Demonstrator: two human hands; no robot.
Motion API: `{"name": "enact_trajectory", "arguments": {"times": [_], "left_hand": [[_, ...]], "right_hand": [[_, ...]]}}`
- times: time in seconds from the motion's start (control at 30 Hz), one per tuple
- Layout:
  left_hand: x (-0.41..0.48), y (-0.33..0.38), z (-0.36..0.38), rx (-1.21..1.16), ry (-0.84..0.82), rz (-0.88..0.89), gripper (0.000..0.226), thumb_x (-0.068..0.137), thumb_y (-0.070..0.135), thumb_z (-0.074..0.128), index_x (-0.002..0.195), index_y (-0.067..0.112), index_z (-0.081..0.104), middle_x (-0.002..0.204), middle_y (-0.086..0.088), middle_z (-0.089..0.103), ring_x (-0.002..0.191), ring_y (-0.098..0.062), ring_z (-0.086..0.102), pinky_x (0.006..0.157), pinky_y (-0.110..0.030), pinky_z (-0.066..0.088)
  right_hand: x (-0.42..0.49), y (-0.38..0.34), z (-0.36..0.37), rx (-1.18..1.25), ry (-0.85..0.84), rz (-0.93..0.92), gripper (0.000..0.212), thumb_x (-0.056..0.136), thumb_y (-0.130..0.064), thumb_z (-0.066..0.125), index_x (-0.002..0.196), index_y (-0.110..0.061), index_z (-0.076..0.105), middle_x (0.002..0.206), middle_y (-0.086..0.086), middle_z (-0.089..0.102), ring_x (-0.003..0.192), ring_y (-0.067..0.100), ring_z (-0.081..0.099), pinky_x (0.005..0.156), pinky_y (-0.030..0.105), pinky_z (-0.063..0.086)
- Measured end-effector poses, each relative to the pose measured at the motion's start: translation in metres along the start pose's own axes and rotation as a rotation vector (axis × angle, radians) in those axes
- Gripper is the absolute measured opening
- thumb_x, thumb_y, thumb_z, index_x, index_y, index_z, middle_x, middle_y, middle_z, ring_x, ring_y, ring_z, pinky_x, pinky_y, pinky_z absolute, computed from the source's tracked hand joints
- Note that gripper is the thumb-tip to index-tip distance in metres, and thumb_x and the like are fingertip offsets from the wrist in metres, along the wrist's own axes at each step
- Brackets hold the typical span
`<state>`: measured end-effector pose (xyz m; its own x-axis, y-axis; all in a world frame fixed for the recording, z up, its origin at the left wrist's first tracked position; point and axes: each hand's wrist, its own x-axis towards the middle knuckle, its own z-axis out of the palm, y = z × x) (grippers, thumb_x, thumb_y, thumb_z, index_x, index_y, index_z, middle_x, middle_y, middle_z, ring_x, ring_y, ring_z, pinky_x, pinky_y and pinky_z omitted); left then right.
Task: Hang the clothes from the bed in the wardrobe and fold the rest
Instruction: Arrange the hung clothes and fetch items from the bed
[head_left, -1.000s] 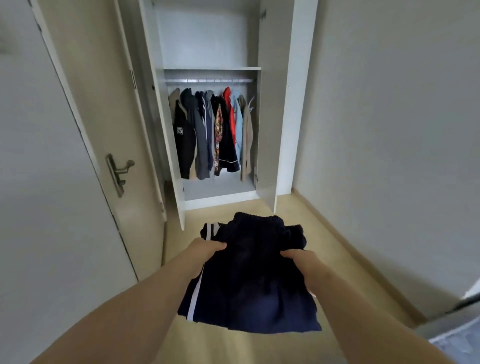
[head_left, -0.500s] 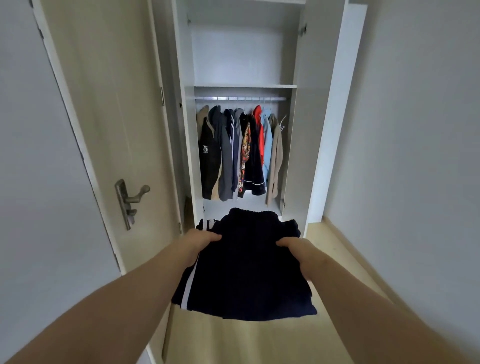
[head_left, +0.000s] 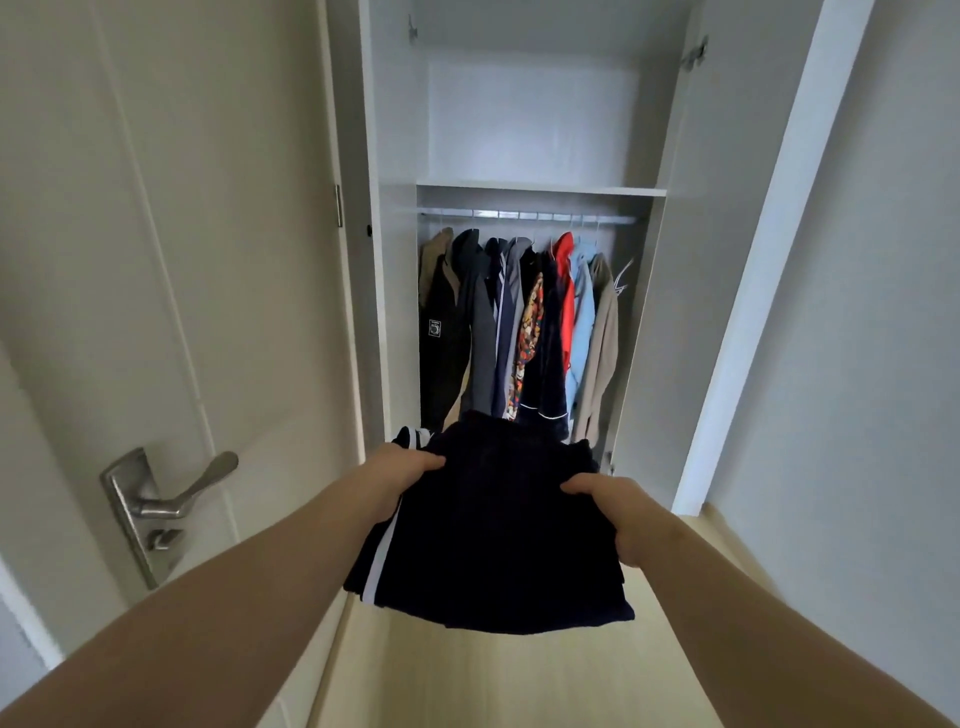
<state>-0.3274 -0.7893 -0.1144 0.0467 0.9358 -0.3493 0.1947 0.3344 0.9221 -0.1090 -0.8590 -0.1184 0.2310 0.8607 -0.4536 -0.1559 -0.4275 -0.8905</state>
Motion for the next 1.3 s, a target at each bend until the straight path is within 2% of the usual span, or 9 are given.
{"name": "enact_trajectory", "arguments": {"times": [0.13,0.27,0.37,0.47,0.7,0.9,1.13,1.23,1.3], "left_hand": [[0.068,0.034,0.007,-0.010,-0.020,0.013,0.046,0.083,0.014,0.068,0.123,-0.002,0.052,0.113,-0.022,0.062,0.102,-0.035,0.061,0.095,-0.043,0.049],[0.148,0.086,0.005,-0.015,-0.079,0.051,0.043,0.083,0.013,0.068,0.121,-0.001,0.053,0.112,-0.019,0.062,0.102,-0.033,0.060,0.090,-0.039,0.049],[0.213,0.134,0.001,-0.018,-0.086,0.114,0.045,0.083,0.011,0.067,0.124,-0.001,0.051,0.108,-0.018,0.062,0.096,-0.031,0.060,0.085,-0.038,0.049],[0.270,0.180,0.000,0.007,-0.058,0.168,0.050,0.083,0.012,0.067,0.127,-0.002,0.048,0.117,-0.020,0.059,0.104,-0.034,0.058,0.089,-0.039,0.049],[0.374,0.268,0.014,0.086,-0.007,0.265,0.038,0.084,0.013,0.067,0.118,-0.003,0.056,0.113,-0.020,0.060,0.098,-0.033,0.059,0.087,-0.039,0.048],[0.452,0.349,0.034,0.008,0.028,0.327,0.036,0.083,0.013,0.069,0.115,0.002,0.057,0.083,-0.012,0.061,0.070,-0.024,0.059,0.054,-0.030,0.046],[0.532,0.450,0.060,-0.080,0.102,0.360,0.041,0.083,0.014,0.069,0.119,-0.001,0.056,0.095,-0.017,0.064,0.076,-0.028,0.062,0.060,-0.036,0.050],[0.562,0.483,0.062,-0.153,0.125,0.421,0.058,0.084,0.010,0.067,0.136,0.005,0.042,0.099,-0.009,0.059,0.076,-0.024,0.060,0.058,-0.035,0.048],[0.579,0.502,0.055,-0.198,0.147,0.501,0.078,0.084,0.010,0.065,0.147,0.023,0.021,0.105,-0.003,0.050,0.076,-0.020,0.057,0.053,-0.032,0.048]], "right_hand": [[0.065,-0.039,0.012,-0.022,-0.044,-0.050,0.015,0.085,-0.007,0.060,0.099,-0.005,0.059,0.089,0.017,0.066,0.077,0.030,0.065,0.052,0.031,0.053],[0.139,-0.100,0.032,-0.143,-0.142,-0.098,0.038,0.083,-0.005,0.062,0.117,-0.017,0.051,0.104,0.013,0.062,0.087,0.030,0.063,0.048,0.028,0.053],[0.197,-0.150,0.043,-0.192,-0.140,-0.157,0.047,0.083,0.000,0.060,0.121,-0.025,0.047,0.105,0.012,0.060,0.090,0.031,0.060,0.057,0.034,0.053],[0.248,-0.195,0.051,-0.171,-0.079,-0.267,0.048,0.084,0.005,0.055,0.122,-0.023,0.050,0.105,0.011,0.061,0.094,0.031,0.059,0.070,0.036,0.051],[0.343,-0.280,0.048,-0.031,0.018,-0.427,0.039,0.084,0.010,0.050,0.107,-0.021,0.056,0.089,0.007,0.064,0.078,0.026,0.062,0.059,0.030,0.049],[0.430,-0.367,0.034,0.036,-0.048,-0.541,0.033,0.085,0.010,0.050,0.106,-0.015,0.056,0.088,0.009,0.064,0.073,0.025,0.061,0.059,0.030,0.049],[0.527,-0.487,0.010,0.025,-0.106,-0.620,0.035,0.086,0.006,0.052,0.114,-0.015,0.051,0.095,0.011,0.063,0.074,0.024,0.061,0.055,0.031,0.050],[0.561,-0.533,0.010,-0.012,-0.094,-0.636,0.058,0.086,0.000,0.057,0.134,-0.025,0.037,0.089,0.003,0.057,0.071,0.020,0.060,0.044,0.026,0.049],[0.578,-0.558,0.013,-0.038,-0.089,-0.686,0.070,0.086,-0.002,0.058,0.140,-0.034,0.028,0.090,-0.001,0.052,0.070,0.017,0.058,0.039,0.021,0.046]]}}
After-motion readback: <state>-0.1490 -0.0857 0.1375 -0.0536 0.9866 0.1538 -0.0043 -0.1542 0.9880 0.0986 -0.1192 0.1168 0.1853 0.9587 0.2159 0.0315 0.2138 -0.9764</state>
